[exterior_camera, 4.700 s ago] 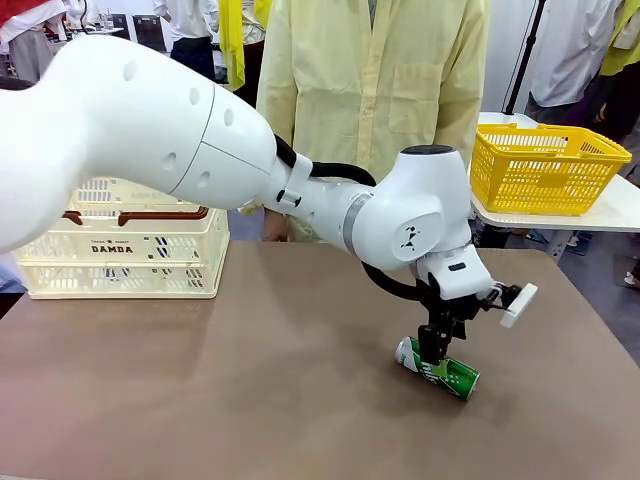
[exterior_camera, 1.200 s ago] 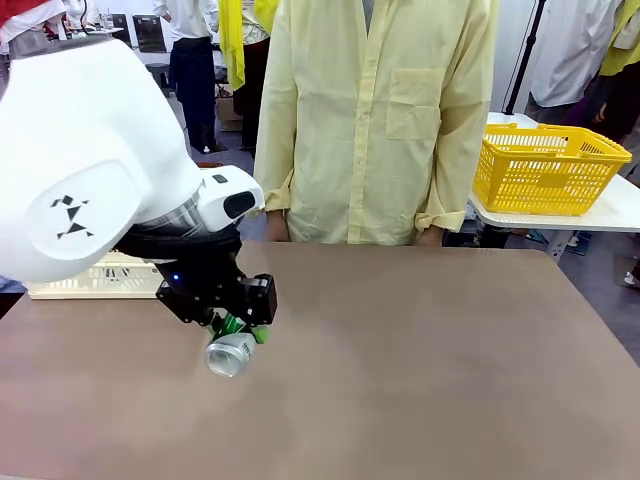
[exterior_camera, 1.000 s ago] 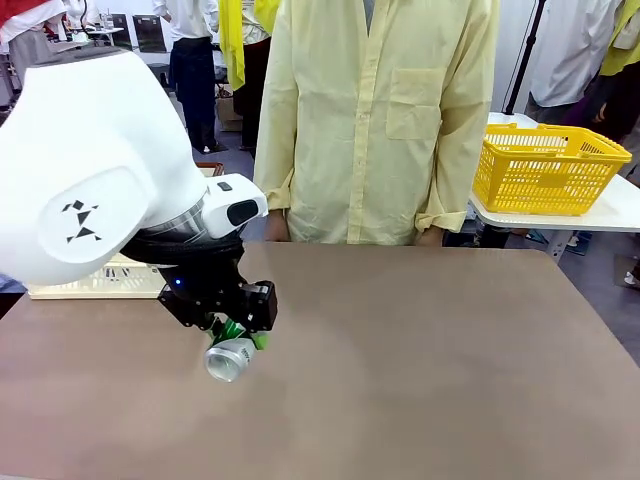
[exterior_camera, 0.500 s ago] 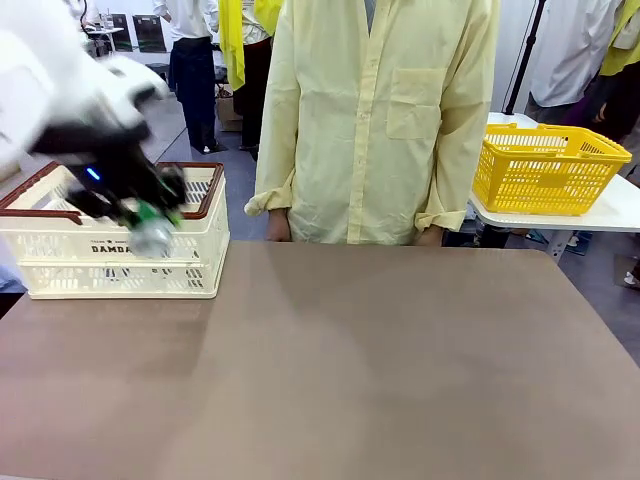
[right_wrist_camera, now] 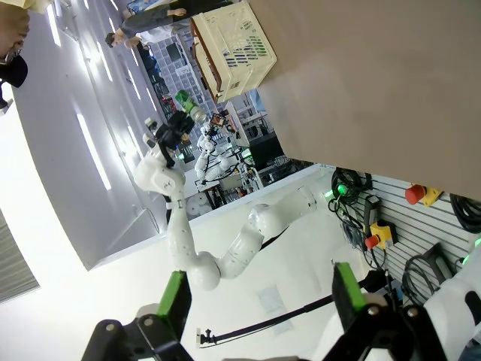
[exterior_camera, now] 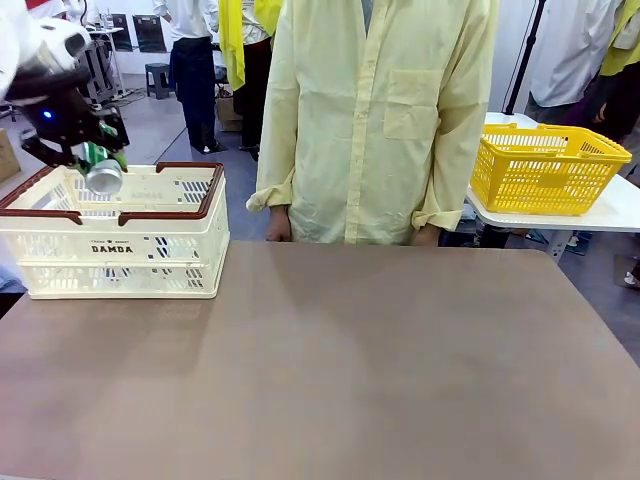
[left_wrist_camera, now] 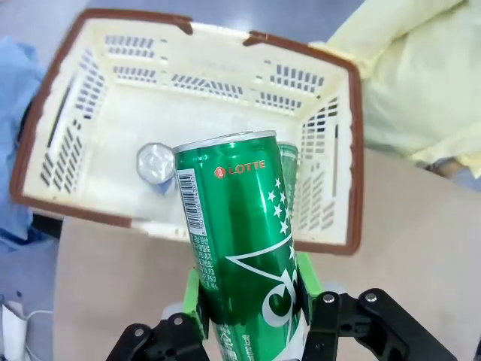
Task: Place the drinks into the Shopping basket.
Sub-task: Pick up one drink and place it into the Shopping basket.
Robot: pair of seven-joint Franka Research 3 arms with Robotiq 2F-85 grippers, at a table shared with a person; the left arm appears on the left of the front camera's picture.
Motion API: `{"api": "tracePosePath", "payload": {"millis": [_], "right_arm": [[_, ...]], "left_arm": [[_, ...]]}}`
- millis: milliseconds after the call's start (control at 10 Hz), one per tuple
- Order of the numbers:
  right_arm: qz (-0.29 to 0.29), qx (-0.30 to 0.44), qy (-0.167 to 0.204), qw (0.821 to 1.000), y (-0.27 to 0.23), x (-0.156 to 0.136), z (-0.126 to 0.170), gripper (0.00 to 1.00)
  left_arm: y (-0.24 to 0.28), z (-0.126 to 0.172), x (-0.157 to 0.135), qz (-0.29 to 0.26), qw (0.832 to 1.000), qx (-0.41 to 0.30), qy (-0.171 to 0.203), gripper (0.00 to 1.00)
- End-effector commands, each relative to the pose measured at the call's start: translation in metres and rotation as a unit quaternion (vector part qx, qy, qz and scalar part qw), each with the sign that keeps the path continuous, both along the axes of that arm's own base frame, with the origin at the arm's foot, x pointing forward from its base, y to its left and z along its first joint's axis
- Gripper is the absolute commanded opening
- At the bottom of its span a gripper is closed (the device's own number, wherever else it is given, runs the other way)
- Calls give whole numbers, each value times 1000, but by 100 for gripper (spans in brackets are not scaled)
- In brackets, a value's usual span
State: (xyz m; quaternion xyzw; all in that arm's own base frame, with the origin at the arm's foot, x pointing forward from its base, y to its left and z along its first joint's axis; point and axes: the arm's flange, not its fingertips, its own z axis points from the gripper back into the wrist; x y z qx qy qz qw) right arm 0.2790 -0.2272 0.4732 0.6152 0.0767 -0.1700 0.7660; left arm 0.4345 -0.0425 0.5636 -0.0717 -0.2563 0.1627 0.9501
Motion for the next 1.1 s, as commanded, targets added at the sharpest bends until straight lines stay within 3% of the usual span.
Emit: {"api": "tracePosePath", "payload": {"millis": [0, 200, 300, 600, 700, 800, 1000], "right_arm": [[-3, -2, -4, 1000, 1, 0, 1, 100], [-3, -2, -4, 1000, 1, 0, 1, 100], [-3, -2, -4, 1000, 1, 0, 1, 100], [-3, -2, -4, 1000, 1, 0, 1, 100], [-3, -2, -4, 1000, 1, 0, 1, 100], [-3, -2, -4, 1000, 1, 0, 1, 100], [-3, -2, -4, 1000, 1, 0, 1, 100]], "left_arm": [[13, 3, 34, -71, 997, 14, 18, 0], [5, 9, 37, -102, 991, -59, 56, 0], [9, -20, 38, -52, 998, 6, 26, 0], [6, -20, 45, -76, 996, -12, 41, 0], [-3, -24, 60, -134, 990, 19, 44, 0], [-5, -25, 83, -144, 989, 21, 27, 0], [-9, -33, 120, -181, 983, 15, 32, 0]]}}
